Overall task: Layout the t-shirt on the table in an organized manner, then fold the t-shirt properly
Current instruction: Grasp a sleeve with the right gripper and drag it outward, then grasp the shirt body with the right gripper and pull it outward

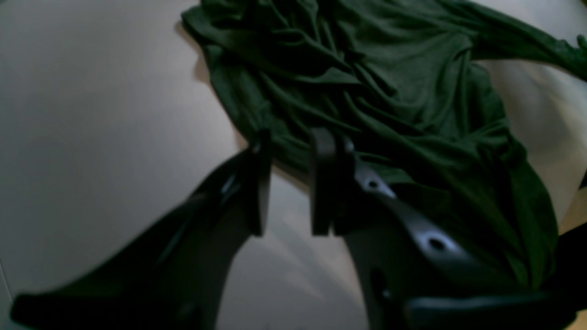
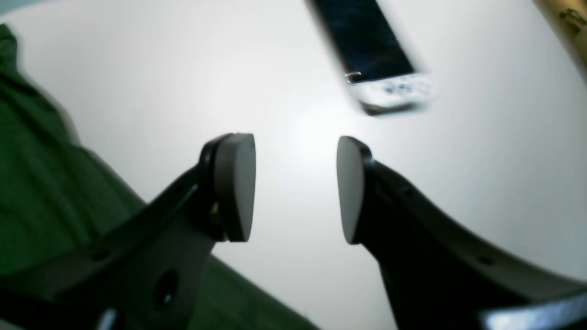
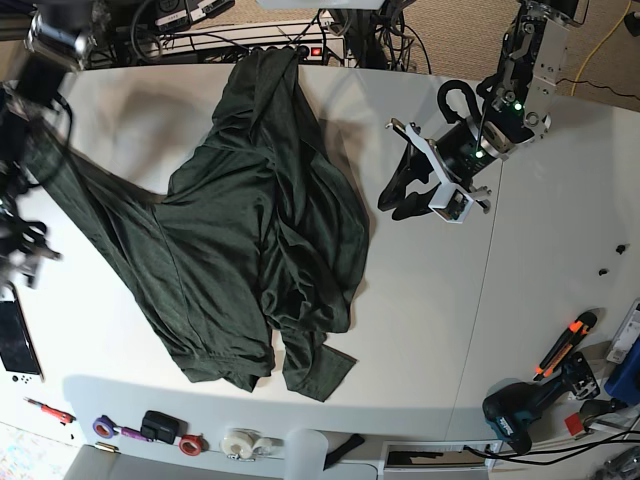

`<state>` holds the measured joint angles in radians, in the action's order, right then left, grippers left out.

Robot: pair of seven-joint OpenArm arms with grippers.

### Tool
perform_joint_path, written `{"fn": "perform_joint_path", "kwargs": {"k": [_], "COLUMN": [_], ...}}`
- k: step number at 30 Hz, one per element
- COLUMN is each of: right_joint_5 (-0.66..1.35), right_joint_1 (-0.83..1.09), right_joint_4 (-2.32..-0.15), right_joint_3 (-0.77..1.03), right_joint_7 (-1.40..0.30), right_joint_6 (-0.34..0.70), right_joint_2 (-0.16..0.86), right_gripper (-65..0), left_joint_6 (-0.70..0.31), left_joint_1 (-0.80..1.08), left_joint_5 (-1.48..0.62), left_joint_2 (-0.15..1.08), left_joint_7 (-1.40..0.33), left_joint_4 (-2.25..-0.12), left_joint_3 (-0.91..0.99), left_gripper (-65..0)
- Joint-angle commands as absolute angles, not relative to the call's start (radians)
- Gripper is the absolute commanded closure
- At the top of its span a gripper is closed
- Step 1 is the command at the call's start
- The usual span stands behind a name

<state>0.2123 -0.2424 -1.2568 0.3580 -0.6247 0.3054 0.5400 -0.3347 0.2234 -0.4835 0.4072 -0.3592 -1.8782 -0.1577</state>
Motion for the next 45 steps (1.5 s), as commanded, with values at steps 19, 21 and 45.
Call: {"fn": "perform_joint_path", "kwargs": {"k": [19,21,45], "right_joint_5": [-0.066,-0.084,-0.060], "right_joint_1": [-0.775,-0.766,-0.707], "right_joint_4": [-0.403,-0.403,-0.404], "right_joint_3": [0.018,0.018,0.022], "right_joint_7": [-0.183,-0.182,-0.051], "right_joint_6": [0.271,0.263,0.038], "right_joint_2": [0.257,0.243,0.246], "right_gripper": [-28.6,-28.6,-28.6], "left_joint_6": [-0.342,-0.342,-0.342], "left_joint_1": [0.216,0.216,0.216], "left_joint_5": [-0.479,-0.472,-0.472], "left_joint_2": [0.413,0.413,0.413], "left_joint_7": [-0.333,-0.333,-0.333], "left_joint_4": [-1.894,-1.894,-1.894], "left_joint_3": [-0.154,-0.154,-0.154], "left_gripper": [-16.0,-16.0,-16.0]}}
